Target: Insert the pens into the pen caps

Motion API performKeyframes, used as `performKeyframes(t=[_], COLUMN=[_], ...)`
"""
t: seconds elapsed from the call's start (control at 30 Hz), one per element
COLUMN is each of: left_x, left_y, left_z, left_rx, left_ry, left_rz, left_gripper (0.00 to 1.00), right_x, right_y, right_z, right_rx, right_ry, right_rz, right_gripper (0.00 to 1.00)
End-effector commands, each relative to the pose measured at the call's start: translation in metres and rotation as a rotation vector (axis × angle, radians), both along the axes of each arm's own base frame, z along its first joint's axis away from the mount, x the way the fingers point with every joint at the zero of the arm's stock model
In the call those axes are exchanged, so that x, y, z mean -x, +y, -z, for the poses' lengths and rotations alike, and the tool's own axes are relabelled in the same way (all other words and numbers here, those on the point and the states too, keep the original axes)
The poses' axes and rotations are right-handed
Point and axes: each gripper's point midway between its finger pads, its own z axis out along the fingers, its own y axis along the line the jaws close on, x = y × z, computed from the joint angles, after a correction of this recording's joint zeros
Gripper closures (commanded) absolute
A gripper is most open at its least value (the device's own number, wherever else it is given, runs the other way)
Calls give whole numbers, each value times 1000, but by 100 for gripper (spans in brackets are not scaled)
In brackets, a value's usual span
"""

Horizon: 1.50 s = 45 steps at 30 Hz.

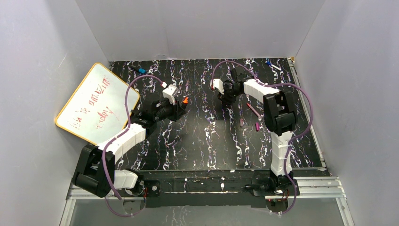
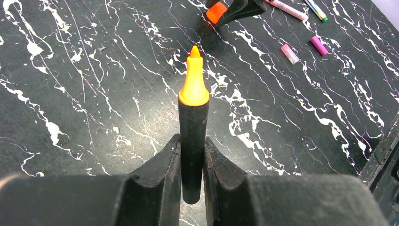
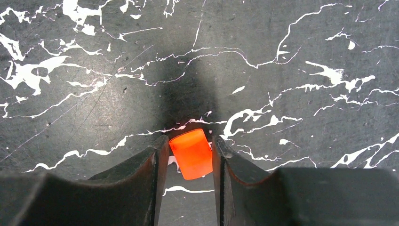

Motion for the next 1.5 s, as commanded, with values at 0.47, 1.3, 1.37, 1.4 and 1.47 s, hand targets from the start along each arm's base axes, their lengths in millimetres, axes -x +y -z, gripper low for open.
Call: performKeyframes(t=[0.47,1.3,1.37,1.4,1.47], left_x=[-2,3,3,3,3], left_y=[5,9,9,9,9], left_z=[-4,-15,-16,-16,-16], left_rx=[-5,15,17,17,18], left_ry=[-17,-45,-47,-48,-47], left_rz=[-9,-27,-28,-28,-29], left_gripper=[100,100,100,100,100], right_x=[21,-11,-9,-6,-3], right_y=[-6,-35,-47,-49,-51], right_z=[-3,-29,-23,-22,-16], right_rx=[13,-185,-108,-73,-46], right_ry=[98,137,157,171,152], right_rz=[49,1271,1382,1404,1450], right_gripper=[88,99,99,99,99])
